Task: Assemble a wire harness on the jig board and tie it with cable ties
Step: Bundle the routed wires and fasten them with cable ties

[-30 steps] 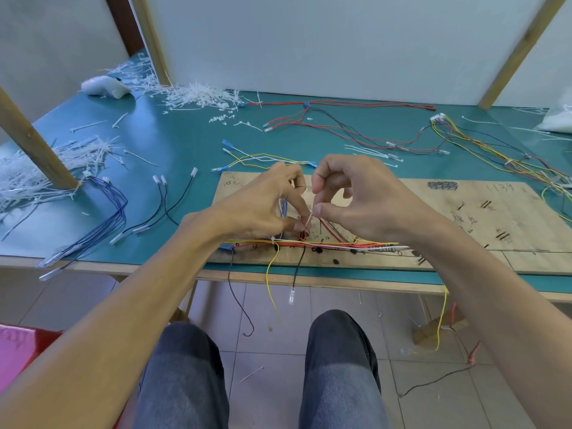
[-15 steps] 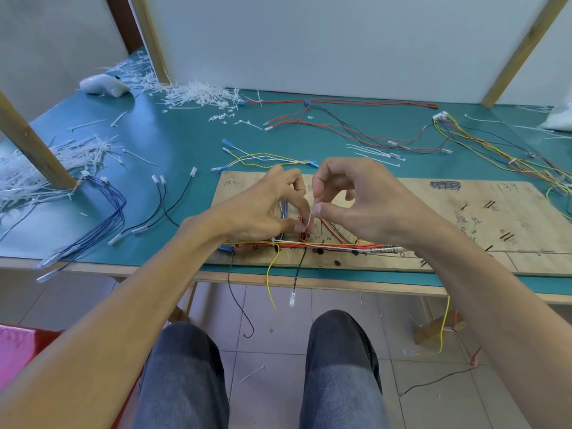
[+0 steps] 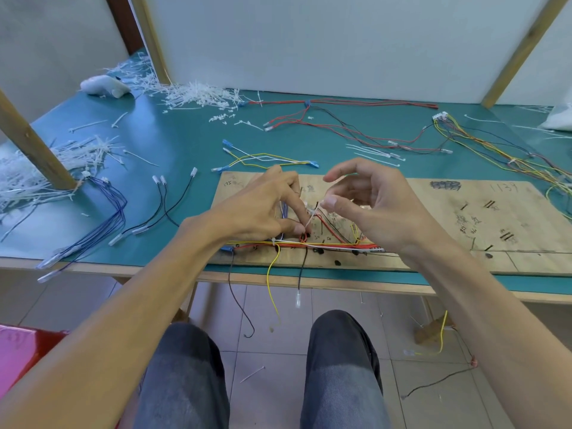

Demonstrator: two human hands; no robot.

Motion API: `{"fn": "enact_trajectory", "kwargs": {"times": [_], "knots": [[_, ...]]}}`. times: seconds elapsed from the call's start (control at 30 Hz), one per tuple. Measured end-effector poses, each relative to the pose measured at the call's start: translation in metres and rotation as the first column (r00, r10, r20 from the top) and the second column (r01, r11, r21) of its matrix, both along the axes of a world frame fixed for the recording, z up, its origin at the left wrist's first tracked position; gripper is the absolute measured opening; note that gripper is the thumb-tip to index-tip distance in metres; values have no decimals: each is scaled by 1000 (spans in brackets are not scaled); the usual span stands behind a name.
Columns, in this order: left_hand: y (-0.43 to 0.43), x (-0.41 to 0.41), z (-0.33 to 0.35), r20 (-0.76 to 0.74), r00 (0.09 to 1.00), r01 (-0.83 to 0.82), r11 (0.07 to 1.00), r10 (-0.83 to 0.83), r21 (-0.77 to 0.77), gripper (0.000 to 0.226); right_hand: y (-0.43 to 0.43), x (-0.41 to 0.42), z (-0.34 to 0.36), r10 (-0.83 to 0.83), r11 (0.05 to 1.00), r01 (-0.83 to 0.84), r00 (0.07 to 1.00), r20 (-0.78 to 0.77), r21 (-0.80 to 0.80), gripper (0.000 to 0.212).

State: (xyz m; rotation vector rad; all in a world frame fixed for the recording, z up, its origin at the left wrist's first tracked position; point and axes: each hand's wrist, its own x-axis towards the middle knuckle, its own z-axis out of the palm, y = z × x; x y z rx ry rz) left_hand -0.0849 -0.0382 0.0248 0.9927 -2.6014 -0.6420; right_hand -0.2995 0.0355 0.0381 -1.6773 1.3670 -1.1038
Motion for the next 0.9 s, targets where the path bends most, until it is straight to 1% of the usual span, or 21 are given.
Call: {"fn": "enact_trajectory", "kwargs": {"times": [0.07, 0.1, 0.17, 0.2, 0.27, 0.4, 0.47, 0.53, 0.6, 0.67, 0.77, 0.83, 0.9], "knots": [[0, -1, -1, 11, 1000, -2, 1000, 2, -7, 10, 2, -2, -7, -36, 999, 35, 999, -32, -12, 16], [1, -2, -1, 18, 1000, -10, 1000, 10, -18, 9, 4, -2, -11, -55, 998, 54, 997, -53, -22, 18], [2, -5, -1, 15, 1000, -26, 999, 26, -26, 10, 8, 1, -17, -95, 994, 89, 988, -119, -56, 27], [2, -5, -1, 4, 1000, -27, 999, 27, -19, 15, 11, 3, -19, -109, 992, 97, 979, -175, -75, 30], [3, -4, -2, -13, 1000, -21, 1000, 21, -7, 25, 13, 10, -25, -113, 992, 89, 949, -293, -92, 32], [4, -3, -3, -32, 999, -19, 1000, 19, 5, 24, 5, 24, -32, -149, 988, 102, 851, -503, -118, 23], [4, -3, -3, -26, 999, -20, 1000, 20, 2, 25, 1, 28, -33, -165, 982, 88, 824, -541, -166, 23], [3, -4, -2, -1, 1000, 0, 1000, 0, -21, 23, 1, 31, -33, -207, 967, 86, 817, -539, -242, 22], [2, -6, 0, 39, 999, 26, 999, -24, -47, 22, 2, 33, -36, -230, 952, 98, 852, -470, -289, 19], [0, -10, 2, 121, 992, 47, 994, -34, -103, 22, 4, 34, -41, -217, 954, 117, 904, -367, -274, 15], [-2, -16, 0, 198, 980, 70, 982, -35, -175, 10, 4, 33, -45, -202, 964, 152, 953, -227, -220, 13], [-2, -16, -2, 209, 977, 73, 982, -36, -173, 11, 3, 33, -48, -215, 962, 174, 958, -189, -209, 14], [-3, -16, -2, 211, 976, 81, 983, -45, -163, 15, 4, 35, -52, -233, 954, 186, 953, -194, -236, 12]]}}
